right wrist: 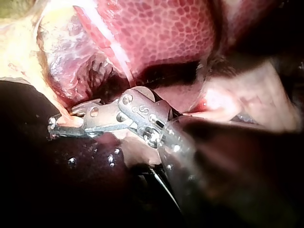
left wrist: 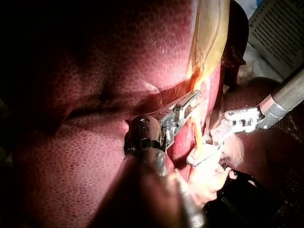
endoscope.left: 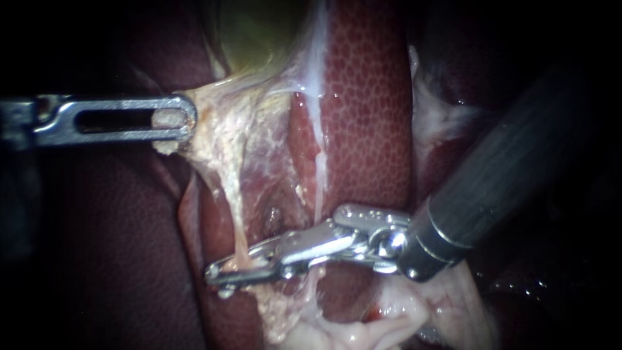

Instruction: Going back second clip left tube

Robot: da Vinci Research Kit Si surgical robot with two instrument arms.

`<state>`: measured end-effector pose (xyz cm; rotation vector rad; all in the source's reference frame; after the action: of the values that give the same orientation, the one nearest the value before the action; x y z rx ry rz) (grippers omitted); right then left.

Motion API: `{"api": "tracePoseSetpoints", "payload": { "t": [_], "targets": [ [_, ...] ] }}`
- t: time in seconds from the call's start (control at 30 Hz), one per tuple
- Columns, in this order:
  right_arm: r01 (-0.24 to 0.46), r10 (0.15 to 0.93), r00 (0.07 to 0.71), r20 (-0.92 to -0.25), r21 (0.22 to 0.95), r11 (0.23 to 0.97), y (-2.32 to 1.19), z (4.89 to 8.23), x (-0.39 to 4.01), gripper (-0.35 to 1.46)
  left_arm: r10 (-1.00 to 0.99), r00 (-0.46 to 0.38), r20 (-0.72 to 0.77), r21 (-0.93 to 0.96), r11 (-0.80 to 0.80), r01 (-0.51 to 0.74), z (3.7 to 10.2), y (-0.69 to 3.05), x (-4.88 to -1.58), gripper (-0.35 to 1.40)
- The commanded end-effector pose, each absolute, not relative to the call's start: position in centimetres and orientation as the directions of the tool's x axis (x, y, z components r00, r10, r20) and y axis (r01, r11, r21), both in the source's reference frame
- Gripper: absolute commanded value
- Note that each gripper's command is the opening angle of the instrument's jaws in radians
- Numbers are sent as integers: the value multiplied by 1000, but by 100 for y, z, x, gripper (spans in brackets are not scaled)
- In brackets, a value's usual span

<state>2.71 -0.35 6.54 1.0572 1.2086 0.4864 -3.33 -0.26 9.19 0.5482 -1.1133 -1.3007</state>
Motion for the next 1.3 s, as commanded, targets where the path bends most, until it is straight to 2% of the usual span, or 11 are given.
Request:
{"api": "tracePoseSetpoints", "payload": {
  "t": [0.03, 0.23, 0.33, 0.47, 0.8, 1.3],
  "targets": [
    [212, 778, 318, -542, 840, 499, -34, 655, 270, 43, -936, -111, 334, 846, 245, 474, 920, -26, -333, -35],
    [203, 752, 284, -596, 803, 560, -27, 654, 269, 54, -936, -111, 334, 845, 245, 474, 920, -26, -333, -35],
    [166, 743, 267, -613, 789, 591, -23, 654, 268, 59, -936, -112, 334, 845, 245, 475, 920, -26, -334, -35],
    [151, 734, 256, -629, 776, 612, -16, 655, 259, 60, -936, -112, 334, 845, 245, 475, 920, -27, -334, -35],
    [149, 736, 254, -628, 777, 612, -1, 654, 226, 60, -936, -112, 335, 845, 246, 475, 920, -27, -334, -35],
    [149, 735, 255, -628, 777, 612, -3, 650, 215, 60, -936, -111, 334, 845, 246, 474, 920, -27, -333, -35]
  ]
}}
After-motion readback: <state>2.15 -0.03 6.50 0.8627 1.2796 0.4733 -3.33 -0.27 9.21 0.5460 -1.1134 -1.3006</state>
